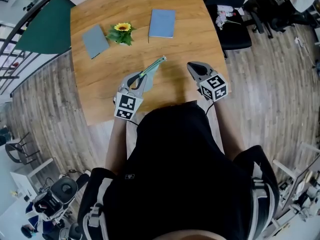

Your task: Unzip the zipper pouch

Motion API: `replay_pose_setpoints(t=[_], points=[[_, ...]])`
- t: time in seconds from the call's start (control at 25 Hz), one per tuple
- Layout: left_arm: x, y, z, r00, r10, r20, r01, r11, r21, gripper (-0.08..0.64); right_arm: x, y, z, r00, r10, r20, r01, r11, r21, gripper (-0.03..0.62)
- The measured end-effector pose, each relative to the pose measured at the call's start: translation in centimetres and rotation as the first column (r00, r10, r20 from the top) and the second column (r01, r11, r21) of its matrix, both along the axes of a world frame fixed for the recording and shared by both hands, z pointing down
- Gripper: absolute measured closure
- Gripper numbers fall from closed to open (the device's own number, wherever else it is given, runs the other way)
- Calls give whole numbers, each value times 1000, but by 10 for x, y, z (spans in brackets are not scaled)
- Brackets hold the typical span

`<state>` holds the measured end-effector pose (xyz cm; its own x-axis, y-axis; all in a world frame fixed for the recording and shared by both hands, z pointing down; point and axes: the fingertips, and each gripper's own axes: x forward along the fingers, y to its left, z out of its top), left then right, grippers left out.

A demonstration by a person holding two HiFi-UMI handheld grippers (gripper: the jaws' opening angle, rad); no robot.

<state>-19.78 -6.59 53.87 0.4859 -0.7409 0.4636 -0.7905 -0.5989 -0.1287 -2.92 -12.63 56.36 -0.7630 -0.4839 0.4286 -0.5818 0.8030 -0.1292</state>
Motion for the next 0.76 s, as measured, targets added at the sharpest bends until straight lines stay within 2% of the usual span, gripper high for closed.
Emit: replay_pose_setpoints(t=[0.52, 0.76], points=[[-10, 0, 8, 999, -45, -1, 45, 999, -11, 517, -1, -1, 11, 1000, -7, -7, 7, 1000, -10, 589], [-16, 1, 12, 995, -94, -24, 94, 995, -17, 517, 2, 3, 17, 1000, 0, -10, 0, 1000, -25, 589]])
